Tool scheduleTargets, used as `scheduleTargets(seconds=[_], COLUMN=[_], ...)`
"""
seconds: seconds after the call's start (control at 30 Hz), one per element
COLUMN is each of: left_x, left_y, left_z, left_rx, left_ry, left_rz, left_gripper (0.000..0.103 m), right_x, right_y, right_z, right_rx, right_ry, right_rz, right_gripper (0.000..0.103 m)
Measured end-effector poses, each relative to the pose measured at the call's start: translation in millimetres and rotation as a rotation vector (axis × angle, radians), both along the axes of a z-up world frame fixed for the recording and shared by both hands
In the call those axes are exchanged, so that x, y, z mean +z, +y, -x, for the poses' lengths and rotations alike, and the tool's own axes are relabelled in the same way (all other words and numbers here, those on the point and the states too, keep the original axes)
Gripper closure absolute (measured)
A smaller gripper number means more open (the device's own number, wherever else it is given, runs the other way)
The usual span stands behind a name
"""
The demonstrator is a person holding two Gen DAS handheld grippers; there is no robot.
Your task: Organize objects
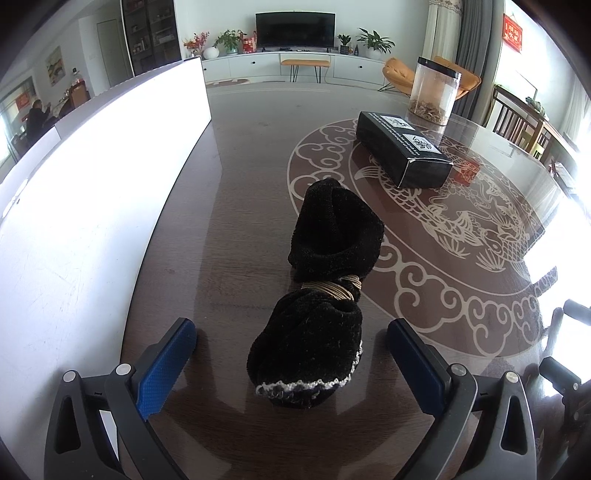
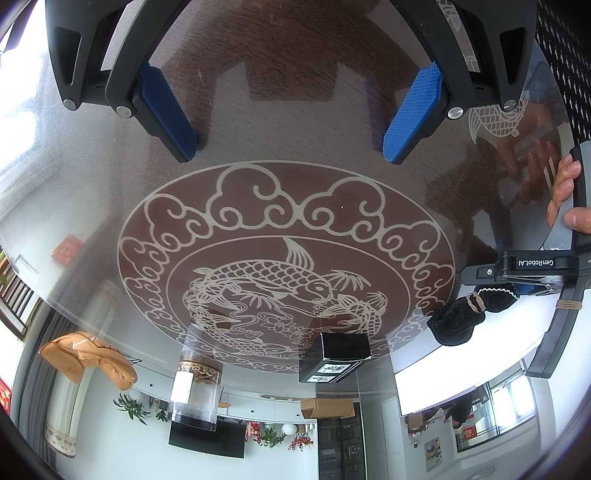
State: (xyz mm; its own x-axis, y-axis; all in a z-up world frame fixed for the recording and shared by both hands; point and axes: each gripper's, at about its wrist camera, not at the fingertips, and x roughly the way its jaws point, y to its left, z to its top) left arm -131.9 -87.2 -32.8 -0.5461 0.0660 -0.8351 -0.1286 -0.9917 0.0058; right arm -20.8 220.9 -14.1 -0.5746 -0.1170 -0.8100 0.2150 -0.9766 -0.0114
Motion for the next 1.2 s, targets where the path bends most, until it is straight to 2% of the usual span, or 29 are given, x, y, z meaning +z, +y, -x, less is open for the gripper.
scheduleTargets(seconds=[0.33, 0.37, 0.47, 0.53, 0.63, 0.73, 0.87, 1.0, 1.03, 1.07, 1.1, 1.2], left_x=[0, 0, 0, 1, 2, 1, 2, 1, 1, 1, 1, 2], left_y=[0, 0, 0, 1, 1, 1, 1, 0, 0, 0, 0, 1], left_z=[0, 1, 1, 1, 1, 1, 1, 0, 0, 1, 1, 0], left_rx=[0.000, 0.000, -0.001, 0.001, 0.002, 0.002, 0.002, 0.002, 0.002, 0.002, 0.002, 0.002], left_ry=[0.001, 0.001, 0.000, 0.000, 0.000, 0.000, 0.001, 0.001, 0.001, 0.001, 0.001, 0.001], left_rz=[-0.001, -0.001, -0.002, -0.002, -0.003, -0.004, -0.004, -0.004, -0.004, -0.004, -0.004, -0.005], left_gripper=[0.000, 0.000, 0.000, 0.000, 0.000, 0.000, 0.000, 0.000, 0.000, 0.000, 0.000, 0.000], right_x=[2, 4, 11, 19, 45, 56, 42, 21, 16, 14, 14, 14], right_y=[2, 6, 24, 25, 11, -21, -57, -76, -77, -76, -72, -66], right_z=[-3, -4, 4, 31, 76, 133, 206, 240, 242, 242, 239, 215], right_rx=[-0.006, -0.020, -0.059, -0.090, -0.082, -0.058, -0.094, -0.134, -0.139, -0.130, -0.128, -0.110], right_ry=[0.015, 0.029, 0.055, 0.028, 0.070, 0.049, -0.079, -0.149, -0.164, -0.170, -0.175, -0.144], right_rz=[0.010, 0.026, 0.182, 0.217, 0.267, 0.232, 0.207, 0.136, 0.121, 0.145, 0.166, 0.137], right_gripper=[0.001, 0.001, 0.001, 0.001, 0.001, 0.001, 0.001, 0.002, 0.013, 0.040, 0.042, 0.043])
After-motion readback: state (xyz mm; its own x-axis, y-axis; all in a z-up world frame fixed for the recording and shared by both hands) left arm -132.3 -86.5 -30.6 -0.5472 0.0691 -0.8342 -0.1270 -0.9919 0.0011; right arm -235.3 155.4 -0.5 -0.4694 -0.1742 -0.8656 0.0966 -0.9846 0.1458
